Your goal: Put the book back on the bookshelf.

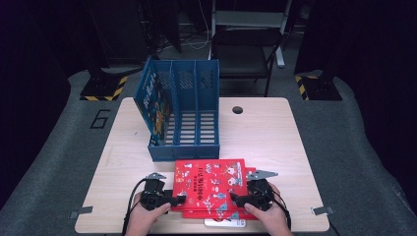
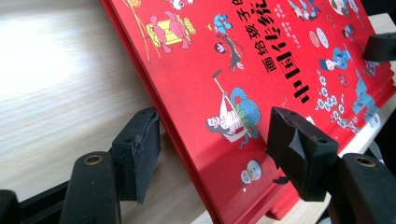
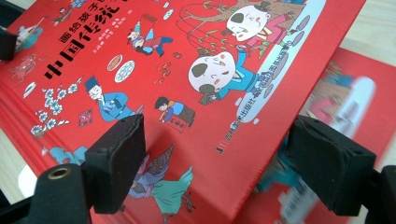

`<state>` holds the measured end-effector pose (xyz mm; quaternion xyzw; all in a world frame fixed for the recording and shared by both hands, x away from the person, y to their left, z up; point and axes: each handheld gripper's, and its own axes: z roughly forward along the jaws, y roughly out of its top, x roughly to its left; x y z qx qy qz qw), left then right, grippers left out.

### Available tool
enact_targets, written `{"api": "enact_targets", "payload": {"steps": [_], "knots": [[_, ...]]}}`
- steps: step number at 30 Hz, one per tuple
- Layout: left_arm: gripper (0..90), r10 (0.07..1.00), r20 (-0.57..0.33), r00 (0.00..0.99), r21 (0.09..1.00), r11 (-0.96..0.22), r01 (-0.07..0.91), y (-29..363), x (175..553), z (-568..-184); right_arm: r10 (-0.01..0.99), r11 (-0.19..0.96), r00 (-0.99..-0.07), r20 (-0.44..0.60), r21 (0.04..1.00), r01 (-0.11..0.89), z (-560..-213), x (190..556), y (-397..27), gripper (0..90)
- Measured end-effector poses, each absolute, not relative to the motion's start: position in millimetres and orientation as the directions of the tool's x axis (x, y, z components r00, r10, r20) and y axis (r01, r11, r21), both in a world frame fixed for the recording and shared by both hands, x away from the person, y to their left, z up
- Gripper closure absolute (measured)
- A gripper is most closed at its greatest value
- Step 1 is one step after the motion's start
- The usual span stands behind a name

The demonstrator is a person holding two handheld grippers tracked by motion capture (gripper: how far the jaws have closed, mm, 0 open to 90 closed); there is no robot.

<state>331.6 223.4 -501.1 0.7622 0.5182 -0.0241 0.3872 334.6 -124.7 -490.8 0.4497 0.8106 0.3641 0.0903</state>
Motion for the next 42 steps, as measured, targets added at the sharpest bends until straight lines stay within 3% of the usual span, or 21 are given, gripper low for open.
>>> {"api": "enact_targets", "payload": {"steps": [12,28,42], "knots": [[32.6,0.768,-0.470,0.434,0.541,-0.138,0.830,234.8,327.8,-503.3,0.774,0.336,-0.603,0.193,0.682,0.650,-491.2,337.9,-121.5,24.8],[32.4,0.755,-0.474,0.453,0.540,-0.158,0.827,231.1,321.1,-507.3,0.690,0.449,-0.701,0.180,0.654,0.609,-488.9,317.4,-130.6,26.9],[32.5,0.749,-0.477,0.459,0.536,-0.167,0.828,231.3,323.6,-507.8,0.692,0.539,-0.720,0.043,0.633,0.556,-488.8,296.3,-122.1,32.1]]}}
